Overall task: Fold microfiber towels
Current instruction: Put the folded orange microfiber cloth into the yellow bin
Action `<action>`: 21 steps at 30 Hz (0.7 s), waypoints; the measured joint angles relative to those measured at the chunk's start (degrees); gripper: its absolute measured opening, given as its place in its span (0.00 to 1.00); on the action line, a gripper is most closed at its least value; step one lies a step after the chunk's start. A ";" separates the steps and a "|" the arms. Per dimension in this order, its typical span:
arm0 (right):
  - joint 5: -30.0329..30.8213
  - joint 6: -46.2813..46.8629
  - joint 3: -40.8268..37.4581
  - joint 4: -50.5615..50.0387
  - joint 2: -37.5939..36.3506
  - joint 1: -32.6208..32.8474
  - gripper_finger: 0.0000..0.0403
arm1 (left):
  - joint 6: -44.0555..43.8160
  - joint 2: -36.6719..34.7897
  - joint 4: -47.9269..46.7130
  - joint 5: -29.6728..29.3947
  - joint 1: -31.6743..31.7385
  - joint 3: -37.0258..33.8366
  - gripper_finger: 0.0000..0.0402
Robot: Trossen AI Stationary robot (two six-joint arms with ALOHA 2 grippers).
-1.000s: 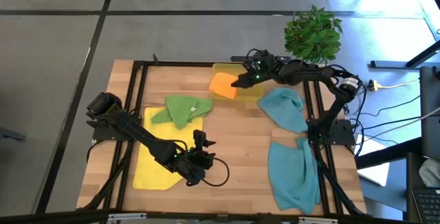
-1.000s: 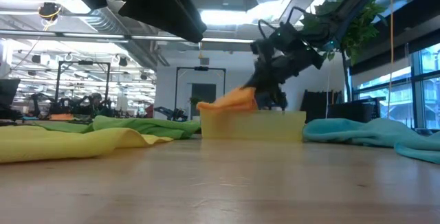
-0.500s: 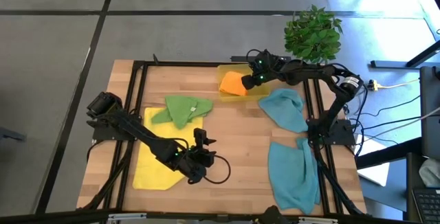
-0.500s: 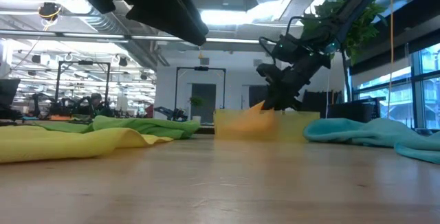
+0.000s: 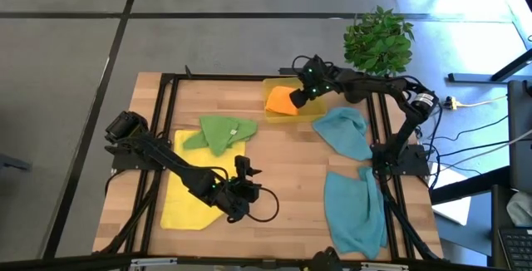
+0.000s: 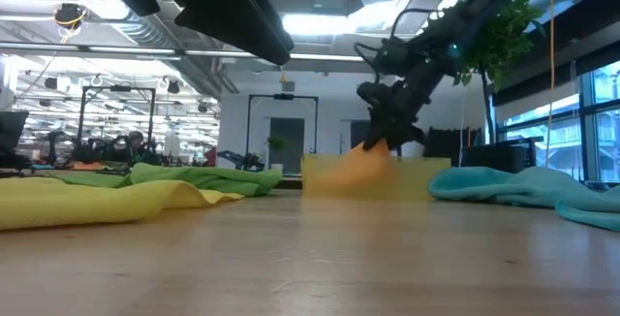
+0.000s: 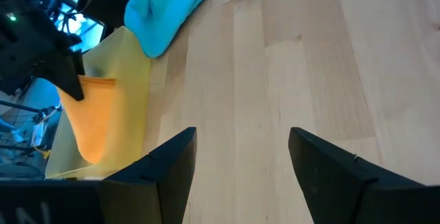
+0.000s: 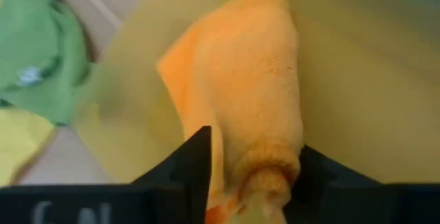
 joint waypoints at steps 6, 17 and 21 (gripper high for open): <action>9.39 -1.70 4.56 -10.31 0.00 1.39 0.56 | -0.93 0.00 0.00 1.44 -0.02 0.00 0.55; 10.32 -1.92 13.64 -21.43 0.00 3.59 0.60 | -0.93 0.00 -0.01 1.53 -0.02 0.00 0.55; 9.83 -6.90 16.42 -22.23 -0.02 6.06 0.56 | -0.93 0.00 -0.02 1.53 -0.02 0.00 0.55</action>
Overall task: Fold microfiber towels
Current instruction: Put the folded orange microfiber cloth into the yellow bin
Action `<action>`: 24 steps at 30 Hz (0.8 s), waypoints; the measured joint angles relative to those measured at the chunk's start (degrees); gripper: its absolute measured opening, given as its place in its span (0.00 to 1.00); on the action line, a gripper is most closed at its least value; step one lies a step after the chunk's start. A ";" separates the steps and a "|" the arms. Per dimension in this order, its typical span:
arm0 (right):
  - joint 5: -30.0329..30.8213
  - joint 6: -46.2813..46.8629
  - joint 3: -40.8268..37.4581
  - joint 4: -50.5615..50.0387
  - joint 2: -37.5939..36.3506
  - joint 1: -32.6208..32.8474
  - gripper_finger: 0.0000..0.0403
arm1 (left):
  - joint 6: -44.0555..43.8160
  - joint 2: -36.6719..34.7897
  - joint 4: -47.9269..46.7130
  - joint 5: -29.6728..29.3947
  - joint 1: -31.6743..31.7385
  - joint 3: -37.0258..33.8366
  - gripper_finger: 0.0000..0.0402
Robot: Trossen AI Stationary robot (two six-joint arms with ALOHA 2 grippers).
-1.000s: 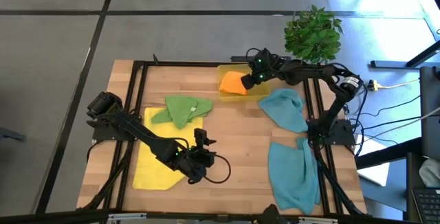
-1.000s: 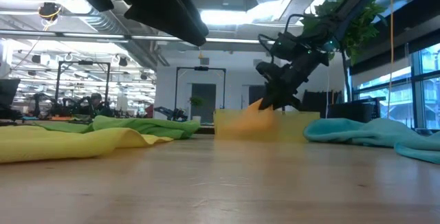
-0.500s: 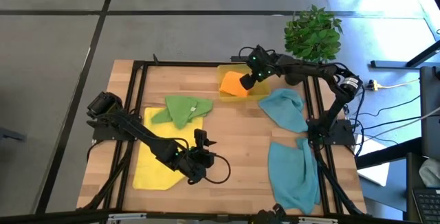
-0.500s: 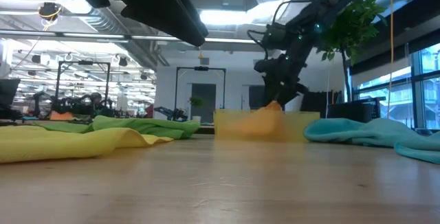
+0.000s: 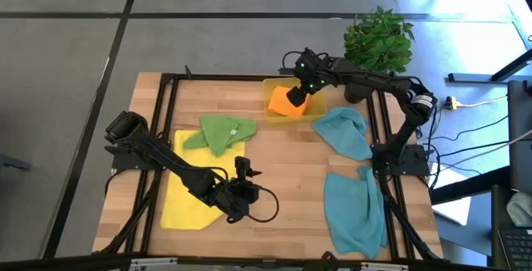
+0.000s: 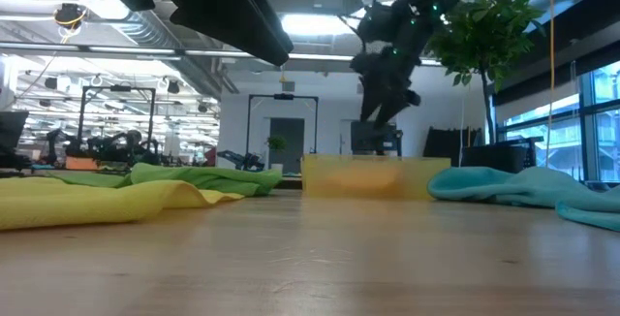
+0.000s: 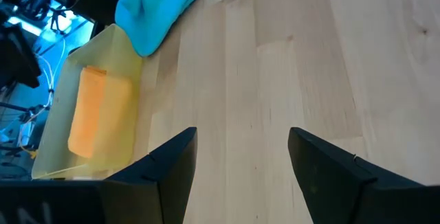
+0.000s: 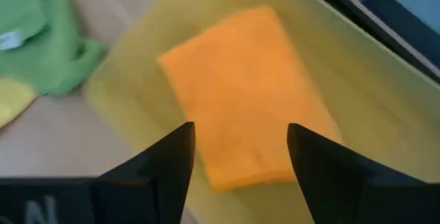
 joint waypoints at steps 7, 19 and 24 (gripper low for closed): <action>1.83 -11.33 -3.09 -0.43 0.14 4.58 0.42 | -0.24 0.00 0.00 0.81 0.00 0.00 0.55; 9.50 -13.96 -17.39 13.76 0.42 0.42 0.05 | -0.24 0.00 0.01 0.85 0.00 0.00 0.55; 13.30 -11.64 -21.73 23.56 0.42 -2.66 0.07 | -0.28 0.00 0.02 0.85 0.00 0.00 0.55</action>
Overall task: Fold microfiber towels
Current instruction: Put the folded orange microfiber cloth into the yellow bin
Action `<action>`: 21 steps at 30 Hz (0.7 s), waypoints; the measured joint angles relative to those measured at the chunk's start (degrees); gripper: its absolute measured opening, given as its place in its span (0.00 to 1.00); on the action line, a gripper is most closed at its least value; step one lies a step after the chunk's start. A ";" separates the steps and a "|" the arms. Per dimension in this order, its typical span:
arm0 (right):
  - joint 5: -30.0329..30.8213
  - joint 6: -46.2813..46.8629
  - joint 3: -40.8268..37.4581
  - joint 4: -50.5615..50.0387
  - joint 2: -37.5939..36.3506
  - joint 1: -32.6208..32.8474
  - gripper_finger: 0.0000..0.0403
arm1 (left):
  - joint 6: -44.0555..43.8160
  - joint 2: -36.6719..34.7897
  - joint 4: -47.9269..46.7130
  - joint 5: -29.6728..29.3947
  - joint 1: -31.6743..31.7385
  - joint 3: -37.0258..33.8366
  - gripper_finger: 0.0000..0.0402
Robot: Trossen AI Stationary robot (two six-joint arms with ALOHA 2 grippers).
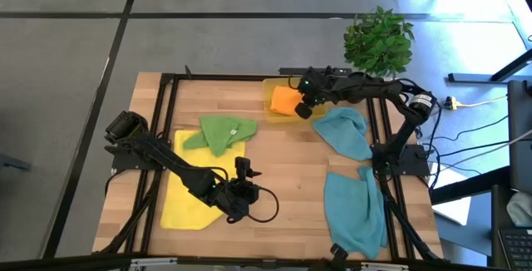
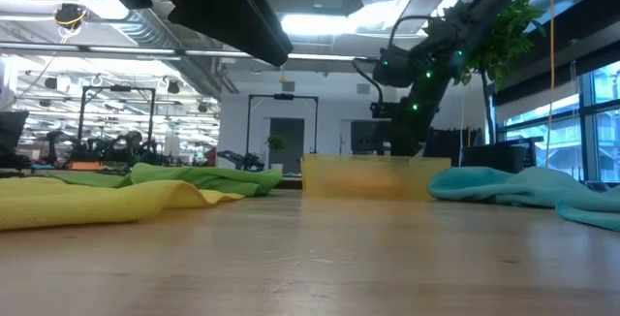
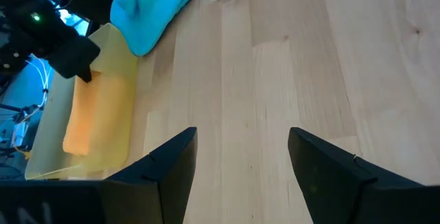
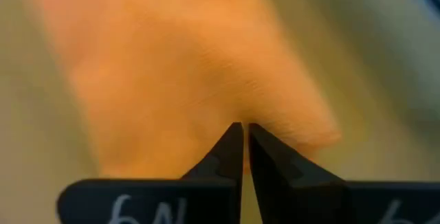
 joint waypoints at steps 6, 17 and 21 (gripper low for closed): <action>4.07 0.75 -1.71 2.43 0.00 -3.19 0.03 | -0.03 0.00 0.00 0.00 0.00 0.00 0.55; 0.09 0.22 -0.08 -1.17 -0.09 -3.22 0.03 | -0.08 0.00 -0.05 0.60 0.00 0.00 0.55; -1.05 -1.25 0.87 -3.72 -2.43 -0.49 0.01 | -1.55 0.02 -0.74 4.09 0.00 -0.02 0.55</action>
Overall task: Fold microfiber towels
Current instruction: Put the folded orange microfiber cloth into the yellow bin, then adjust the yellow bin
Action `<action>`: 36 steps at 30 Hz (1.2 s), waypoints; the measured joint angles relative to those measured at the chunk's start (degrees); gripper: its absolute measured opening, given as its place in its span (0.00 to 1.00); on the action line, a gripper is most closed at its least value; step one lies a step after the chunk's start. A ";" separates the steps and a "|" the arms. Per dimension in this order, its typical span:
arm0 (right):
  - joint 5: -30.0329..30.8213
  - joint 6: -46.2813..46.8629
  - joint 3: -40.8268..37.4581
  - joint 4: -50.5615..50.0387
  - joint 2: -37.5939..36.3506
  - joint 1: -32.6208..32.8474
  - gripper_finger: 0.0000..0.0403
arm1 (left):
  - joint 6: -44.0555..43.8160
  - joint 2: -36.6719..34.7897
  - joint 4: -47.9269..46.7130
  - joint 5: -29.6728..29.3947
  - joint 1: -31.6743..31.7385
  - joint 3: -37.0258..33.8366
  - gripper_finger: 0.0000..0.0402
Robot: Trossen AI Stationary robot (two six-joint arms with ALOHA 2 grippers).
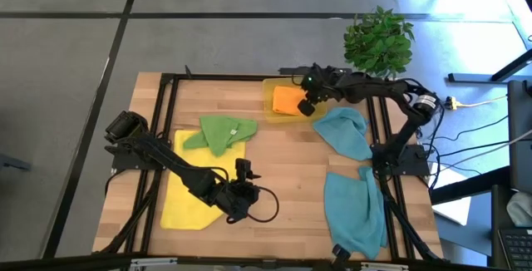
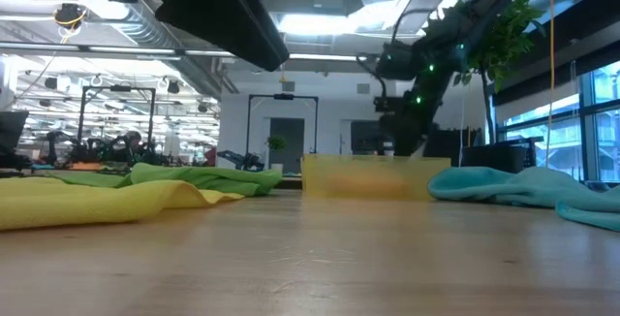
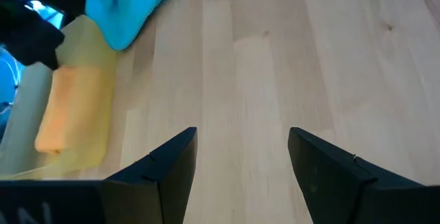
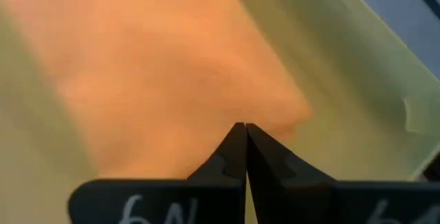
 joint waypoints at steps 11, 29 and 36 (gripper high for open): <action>-13.91 -10.36 0.04 -1.16 -5.13 10.90 0.01 | -1.20 0.00 -0.61 -0.69 0.00 0.00 0.55; 2.05 -11.69 0.00 10.24 6.47 14.13 0.01 | -1.11 0.00 -0.60 -0.92 1.20 0.00 0.55; -4.18 -10.39 0.00 7.80 4.10 14.08 0.01 | -1.16 0.00 -0.83 -0.92 1.41 0.00 0.55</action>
